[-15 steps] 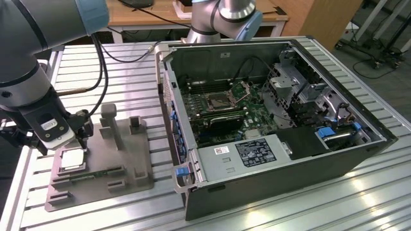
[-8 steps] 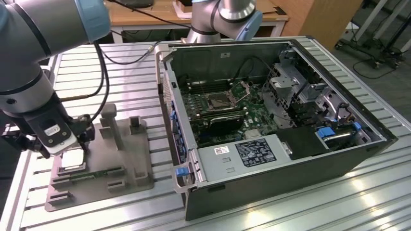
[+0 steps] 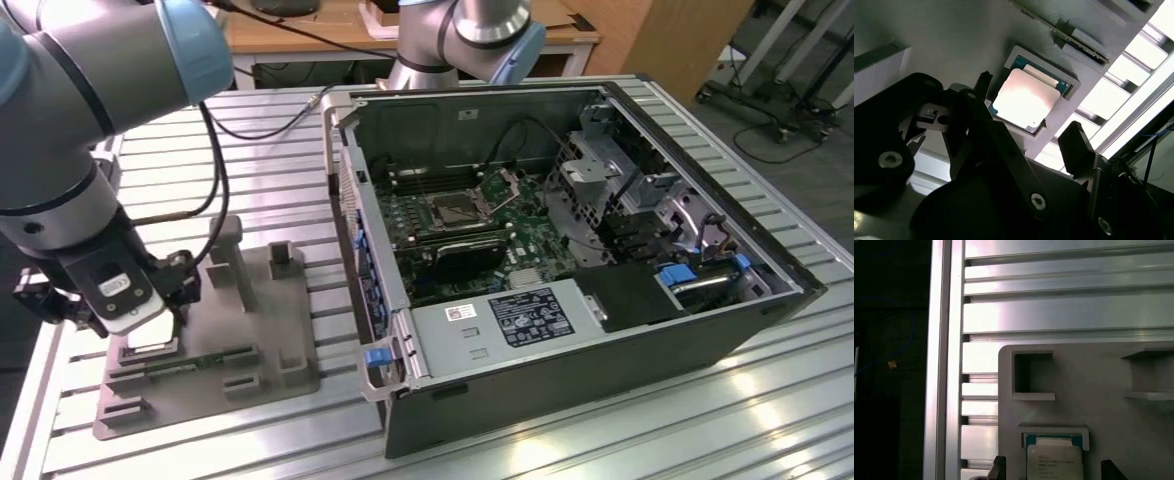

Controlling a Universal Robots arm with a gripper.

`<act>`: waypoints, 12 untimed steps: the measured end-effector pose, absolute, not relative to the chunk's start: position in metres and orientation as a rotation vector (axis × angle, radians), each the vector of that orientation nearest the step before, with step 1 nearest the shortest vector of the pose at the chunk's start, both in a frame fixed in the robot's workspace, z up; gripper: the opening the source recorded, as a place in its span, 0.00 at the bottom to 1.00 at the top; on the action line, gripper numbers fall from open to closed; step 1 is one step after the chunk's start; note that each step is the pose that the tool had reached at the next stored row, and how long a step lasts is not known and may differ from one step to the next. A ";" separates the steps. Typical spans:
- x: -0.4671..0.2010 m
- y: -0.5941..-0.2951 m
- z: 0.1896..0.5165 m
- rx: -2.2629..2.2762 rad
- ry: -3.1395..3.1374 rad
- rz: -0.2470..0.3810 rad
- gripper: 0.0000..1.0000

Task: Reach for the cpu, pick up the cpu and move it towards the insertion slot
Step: 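Reach for the cpu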

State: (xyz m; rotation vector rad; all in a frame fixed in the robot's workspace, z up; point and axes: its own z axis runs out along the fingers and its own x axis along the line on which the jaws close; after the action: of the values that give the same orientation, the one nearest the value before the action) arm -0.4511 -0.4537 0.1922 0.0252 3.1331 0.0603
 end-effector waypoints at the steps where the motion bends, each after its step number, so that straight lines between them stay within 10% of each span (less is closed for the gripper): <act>1: -0.451 -0.454 0.190 0.025 3.133 0.060 0.81; 12: -0.451 -0.453 0.179 0.027 3.144 0.062 0.80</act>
State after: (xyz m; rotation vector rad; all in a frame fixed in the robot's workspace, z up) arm -0.4511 -0.4532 0.1792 0.0270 3.1439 0.0625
